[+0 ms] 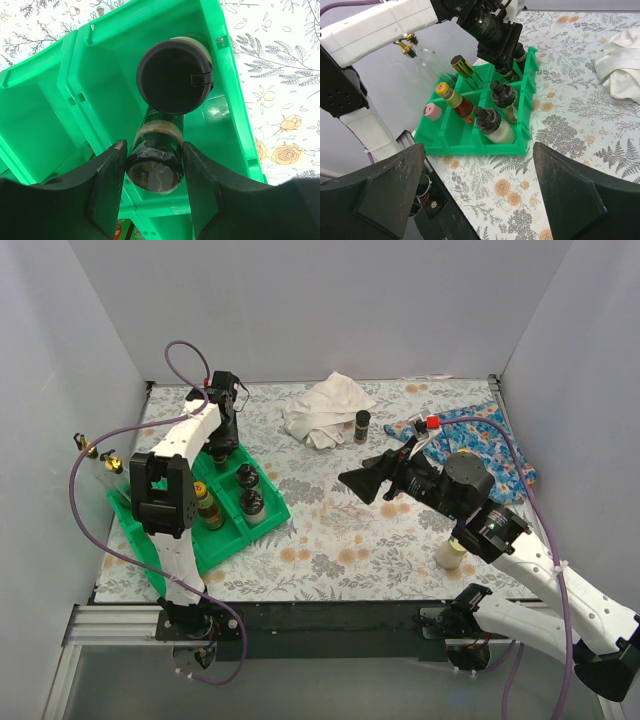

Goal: Organize the condiment bottles
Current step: Place the bottle in the storage box.

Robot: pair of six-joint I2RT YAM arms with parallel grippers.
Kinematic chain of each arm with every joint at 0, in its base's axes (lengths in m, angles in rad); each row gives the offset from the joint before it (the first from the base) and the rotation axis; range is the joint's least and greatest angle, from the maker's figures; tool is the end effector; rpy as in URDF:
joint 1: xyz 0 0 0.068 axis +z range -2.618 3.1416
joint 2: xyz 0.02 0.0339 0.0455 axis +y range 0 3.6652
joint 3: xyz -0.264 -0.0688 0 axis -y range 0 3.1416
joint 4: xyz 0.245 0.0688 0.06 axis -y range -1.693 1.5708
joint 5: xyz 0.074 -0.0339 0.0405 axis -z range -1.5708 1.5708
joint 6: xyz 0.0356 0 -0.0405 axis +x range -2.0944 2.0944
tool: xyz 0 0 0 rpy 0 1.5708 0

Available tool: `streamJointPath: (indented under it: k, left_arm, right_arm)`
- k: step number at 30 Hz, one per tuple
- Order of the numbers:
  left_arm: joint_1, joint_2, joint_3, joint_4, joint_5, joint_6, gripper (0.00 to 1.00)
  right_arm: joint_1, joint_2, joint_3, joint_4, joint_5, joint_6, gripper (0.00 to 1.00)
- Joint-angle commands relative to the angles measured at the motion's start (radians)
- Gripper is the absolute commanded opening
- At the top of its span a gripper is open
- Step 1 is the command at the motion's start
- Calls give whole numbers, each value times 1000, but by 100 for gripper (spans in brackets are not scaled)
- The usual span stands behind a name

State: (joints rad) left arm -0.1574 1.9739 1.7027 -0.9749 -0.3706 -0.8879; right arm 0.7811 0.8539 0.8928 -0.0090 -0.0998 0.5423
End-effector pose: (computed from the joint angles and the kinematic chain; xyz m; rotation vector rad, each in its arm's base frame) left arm 0.4068 -0.0515 0.2469 -1.0305 2.4653 0.2154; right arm 0.1384 0.1422 0.3853 -0.2809 1.6287 1.1101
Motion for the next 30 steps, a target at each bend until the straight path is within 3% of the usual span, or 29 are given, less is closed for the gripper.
streamJointPath:
  k: [1,15,22,25,27,30]
  left_arm:
    - [9,13,28,-4,-13,1,48]
    - [9,13,54,-13,-24,-2,59]
    - [9,-3,152,-24,-89,-25,89]
    - [9,-12,212,-31,-122,-46,95]
    - [7,-26,245,-27,-97,-68,96]
    - [-25,-40,331,-5,60,-63,95]
  right_arm:
    - [0,-10,44,26,15,-19,98]
    - [0,-23,38,27,26,-21,98]
    - [0,-26,41,20,23,-16,98]
    - [0,-32,49,10,25,-12,97]
    - [0,-42,52,-23,25,-8,97]
    - [0,-64,52,-49,35,-21,98]
